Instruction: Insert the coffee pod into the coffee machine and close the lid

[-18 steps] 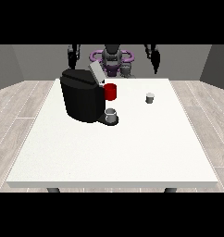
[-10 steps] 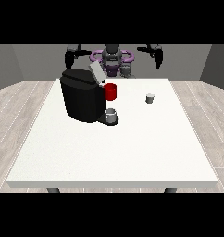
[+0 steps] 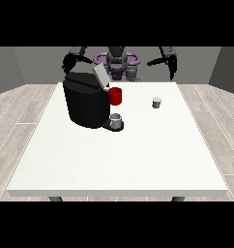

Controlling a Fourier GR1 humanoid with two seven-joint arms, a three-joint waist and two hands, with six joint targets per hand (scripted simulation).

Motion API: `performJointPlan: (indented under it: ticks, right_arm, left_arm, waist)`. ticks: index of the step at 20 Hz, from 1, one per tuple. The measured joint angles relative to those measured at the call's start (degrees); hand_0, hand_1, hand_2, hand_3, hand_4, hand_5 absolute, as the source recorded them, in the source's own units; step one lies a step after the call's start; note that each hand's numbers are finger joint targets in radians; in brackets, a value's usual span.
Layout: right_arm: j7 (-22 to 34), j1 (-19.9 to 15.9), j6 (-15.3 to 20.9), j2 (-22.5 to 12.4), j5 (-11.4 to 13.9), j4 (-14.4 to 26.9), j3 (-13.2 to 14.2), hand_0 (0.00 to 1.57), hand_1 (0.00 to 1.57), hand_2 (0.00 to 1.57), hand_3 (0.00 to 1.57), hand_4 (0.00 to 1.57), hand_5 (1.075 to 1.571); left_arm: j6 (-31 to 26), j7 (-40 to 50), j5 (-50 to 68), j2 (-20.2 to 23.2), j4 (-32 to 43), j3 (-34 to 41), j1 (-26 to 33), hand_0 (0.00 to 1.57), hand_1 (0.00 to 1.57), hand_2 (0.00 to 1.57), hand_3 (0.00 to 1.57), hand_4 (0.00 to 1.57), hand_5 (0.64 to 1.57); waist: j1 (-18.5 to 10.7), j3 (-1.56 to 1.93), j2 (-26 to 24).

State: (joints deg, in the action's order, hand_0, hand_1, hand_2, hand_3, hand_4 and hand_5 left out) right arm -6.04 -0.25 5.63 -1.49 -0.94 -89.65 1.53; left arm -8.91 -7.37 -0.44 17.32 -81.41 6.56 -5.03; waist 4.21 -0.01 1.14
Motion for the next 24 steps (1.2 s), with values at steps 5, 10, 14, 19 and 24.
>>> performJointPlan:
  ticks: [5,10,14,19,24]
  right_arm:
    - [0.09,-2.19,-0.23,0.2,-0.47,-0.29,-0.13,0.0,0.0,0.0,0.0,0.19,1.571]
    - [1.04,-3.96,0.34,0.47,-0.05,-1.0,-0.77,0.0,0.0,0.0,0.0,0.28,1.571]
    - [1.68,-5.67,-0.31,-0.28,-0.68,-0.01,-0.09,0.0,0.0,0.0,0.0,0.34,1.571]
    - [3.36,-7.53,1.34,0.08,0.12,2.0,-0.08,0.0,0.0,0.0,0.0,0.37,1.571]
    - [4.24,-9.09,3.21,0.19,1.44,4.53,-0.2,0.0,0.0,0.0,0.0,0.43,1.571]
  left_arm:
    - [-1.63,1.57,-0.58,2.51,7.08,1.89,-5.93,0.0,0.0,0.0,0.0,0.0,1.571]
    - [-2.09,0.47,-2.51,4.16,15.35,3.08,-10.25,0.0,0.0,0.0,0.0,0.0,1.571]
    - [-0.66,-0.17,-4.95,4.12,20.83,3.0,-13.11,0.0,0.0,0.0,0.0,0.0,1.571]
    - [0.01,0.52,-8.66,4.16,25.22,1.24,-16.18,0.0,0.0,0.0,0.0,0.0,1.571]
    - [0.03,-0.66,-12.29,4.94,29.22,-0.21,-18.74,0.1,0.1,0.5,0.0,0.0,1.571]
  waist:
    - [1.7,0.01,2.74]
    - [2.85,-0.01,5.2]
    - [3.14,-0.01,6.76]
    - [2.6,0.01,6.78]
    - [2.07,-0.01,7.38]
